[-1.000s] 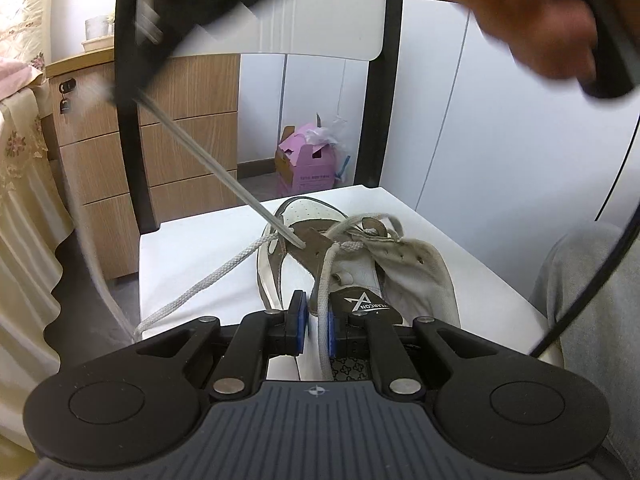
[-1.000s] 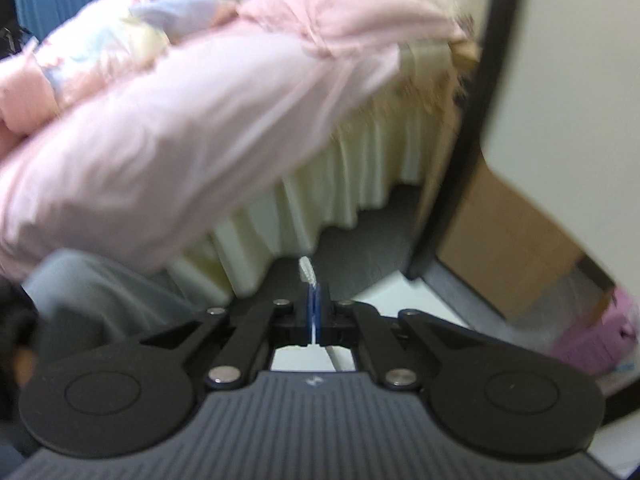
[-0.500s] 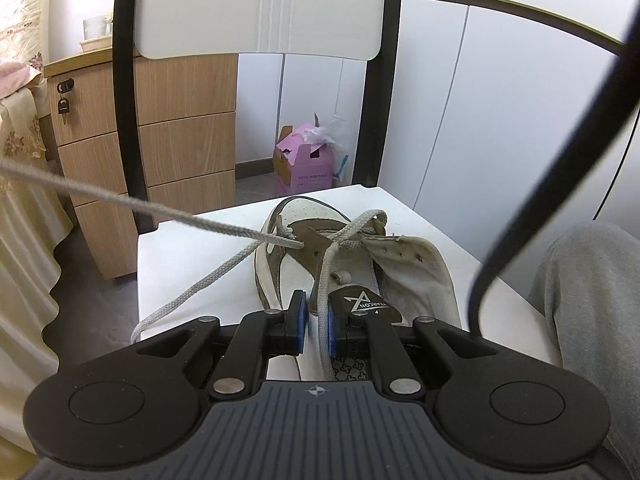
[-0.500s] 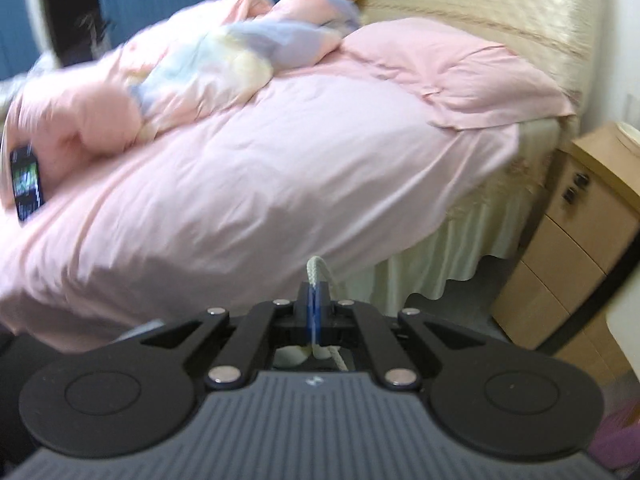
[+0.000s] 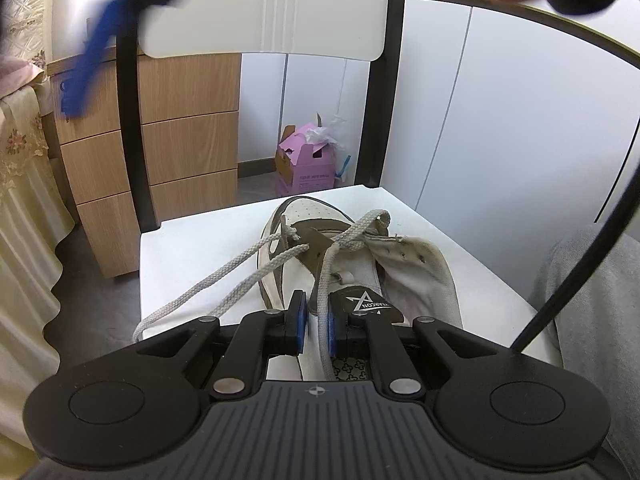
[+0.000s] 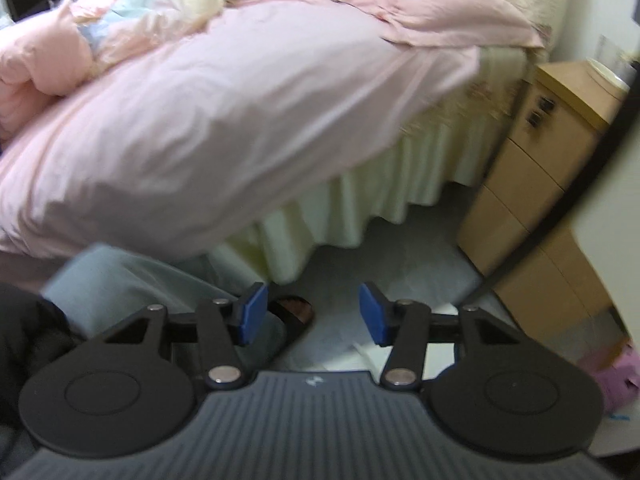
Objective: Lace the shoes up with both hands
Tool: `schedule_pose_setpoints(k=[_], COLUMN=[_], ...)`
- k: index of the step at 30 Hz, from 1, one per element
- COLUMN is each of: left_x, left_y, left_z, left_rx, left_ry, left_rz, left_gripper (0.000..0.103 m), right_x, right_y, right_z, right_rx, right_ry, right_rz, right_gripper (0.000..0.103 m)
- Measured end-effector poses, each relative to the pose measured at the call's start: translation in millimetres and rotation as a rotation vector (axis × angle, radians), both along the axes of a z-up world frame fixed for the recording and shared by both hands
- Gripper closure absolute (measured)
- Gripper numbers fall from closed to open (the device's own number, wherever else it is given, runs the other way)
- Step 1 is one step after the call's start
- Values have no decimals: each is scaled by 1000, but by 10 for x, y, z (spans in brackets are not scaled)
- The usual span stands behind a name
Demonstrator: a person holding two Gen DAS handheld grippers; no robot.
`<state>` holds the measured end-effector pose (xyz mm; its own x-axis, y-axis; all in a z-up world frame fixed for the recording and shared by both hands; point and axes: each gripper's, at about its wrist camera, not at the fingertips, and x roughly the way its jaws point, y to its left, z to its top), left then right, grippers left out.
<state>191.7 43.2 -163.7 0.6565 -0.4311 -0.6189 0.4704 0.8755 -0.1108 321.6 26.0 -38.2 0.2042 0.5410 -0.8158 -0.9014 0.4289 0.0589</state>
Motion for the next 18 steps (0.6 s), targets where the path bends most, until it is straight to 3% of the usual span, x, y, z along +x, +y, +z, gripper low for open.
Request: schedule_pose_setpoints(k=[5,9,16,18], left_x=[0,-9,-18,-16], left_y=[-4,-28,-42,-47], left_z=[0,-3,-15,-15], left_rx=[0,7,14,14], left_ry=[1,-4,-9,-9], left_rz=[1,-4,-8,-11], left_gripper=[92,92,92,92], right_x=[148,135,-15,-82], right_y=[-464,-706,-680,-631], right_z=[-378,-700,-925,-946], right_rx=[-174,-242,-286,-332], right_ry=[65,112,16,-54], right_rz=[-80,-112,-60,-5], right_gripper=[62,67,73,85])
